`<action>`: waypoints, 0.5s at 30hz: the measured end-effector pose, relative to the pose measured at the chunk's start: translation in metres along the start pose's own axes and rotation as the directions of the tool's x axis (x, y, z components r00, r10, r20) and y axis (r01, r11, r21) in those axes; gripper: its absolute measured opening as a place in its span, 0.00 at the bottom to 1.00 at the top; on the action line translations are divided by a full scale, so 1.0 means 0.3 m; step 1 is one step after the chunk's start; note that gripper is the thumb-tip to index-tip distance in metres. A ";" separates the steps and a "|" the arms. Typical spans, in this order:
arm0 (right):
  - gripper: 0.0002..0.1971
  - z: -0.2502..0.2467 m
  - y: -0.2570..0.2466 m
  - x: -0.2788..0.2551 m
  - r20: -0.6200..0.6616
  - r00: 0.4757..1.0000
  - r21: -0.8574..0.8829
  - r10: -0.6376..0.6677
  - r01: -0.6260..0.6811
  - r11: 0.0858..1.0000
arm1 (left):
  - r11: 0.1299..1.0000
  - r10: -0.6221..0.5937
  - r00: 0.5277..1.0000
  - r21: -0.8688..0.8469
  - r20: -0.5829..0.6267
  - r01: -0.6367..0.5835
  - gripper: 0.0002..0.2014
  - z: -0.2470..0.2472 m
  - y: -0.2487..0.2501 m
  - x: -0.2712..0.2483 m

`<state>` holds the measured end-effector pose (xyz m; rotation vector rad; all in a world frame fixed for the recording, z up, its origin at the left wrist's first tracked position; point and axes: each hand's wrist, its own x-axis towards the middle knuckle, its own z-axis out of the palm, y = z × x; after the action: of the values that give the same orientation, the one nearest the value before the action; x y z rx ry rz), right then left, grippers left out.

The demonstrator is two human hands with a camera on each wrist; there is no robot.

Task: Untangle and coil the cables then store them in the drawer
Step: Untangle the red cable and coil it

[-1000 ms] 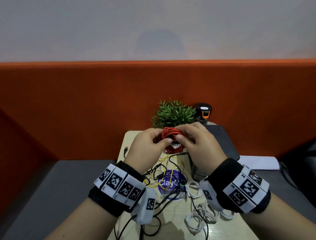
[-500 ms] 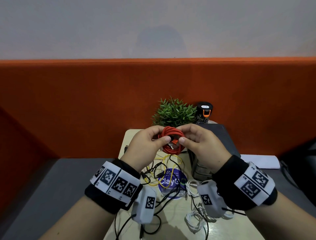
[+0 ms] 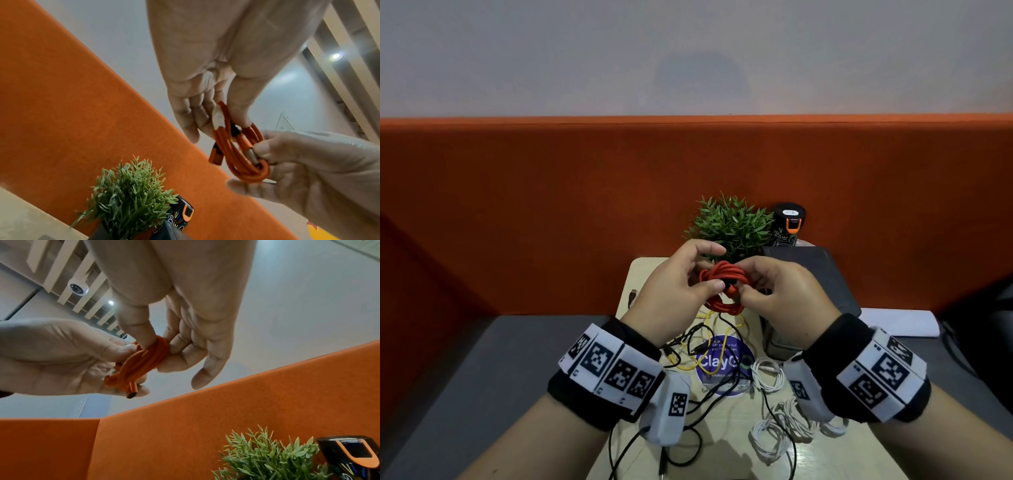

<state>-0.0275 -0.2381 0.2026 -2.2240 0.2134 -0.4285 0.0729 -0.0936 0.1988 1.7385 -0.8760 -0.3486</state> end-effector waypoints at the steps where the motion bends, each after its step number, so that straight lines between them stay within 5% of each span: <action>1: 0.09 -0.002 0.000 0.001 0.005 1.000 0.000 -0.005 0.005 1.000 | 1.000 0.000 1.000 0.000 -0.003 0.000 0.19 0.002 -0.001 0.003; 5: 0.10 -0.011 0.003 0.008 0.037 0.999 0.109 0.002 -0.006 0.994 | 0.998 -0.001 1.000 -0.063 -0.001 0.001 0.19 -0.004 -0.001 0.012; 11: 0.17 -0.014 0.016 0.008 0.061 0.997 0.389 0.039 -0.060 0.919 | 0.869 -0.116 0.991 -0.475 0.072 0.136 0.14 -0.027 0.008 0.013; 15: 0.19 -0.004 0.023 0.000 0.010 1.000 0.393 0.016 -0.018 0.919 | 0.815 -0.104 0.982 -0.552 0.161 0.177 0.24 -0.018 -0.012 0.006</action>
<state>-0.0280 -0.2433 0.1980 -1.8259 0.1289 -0.4138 0.0788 -0.0907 0.1979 1.2322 -0.6402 -0.7444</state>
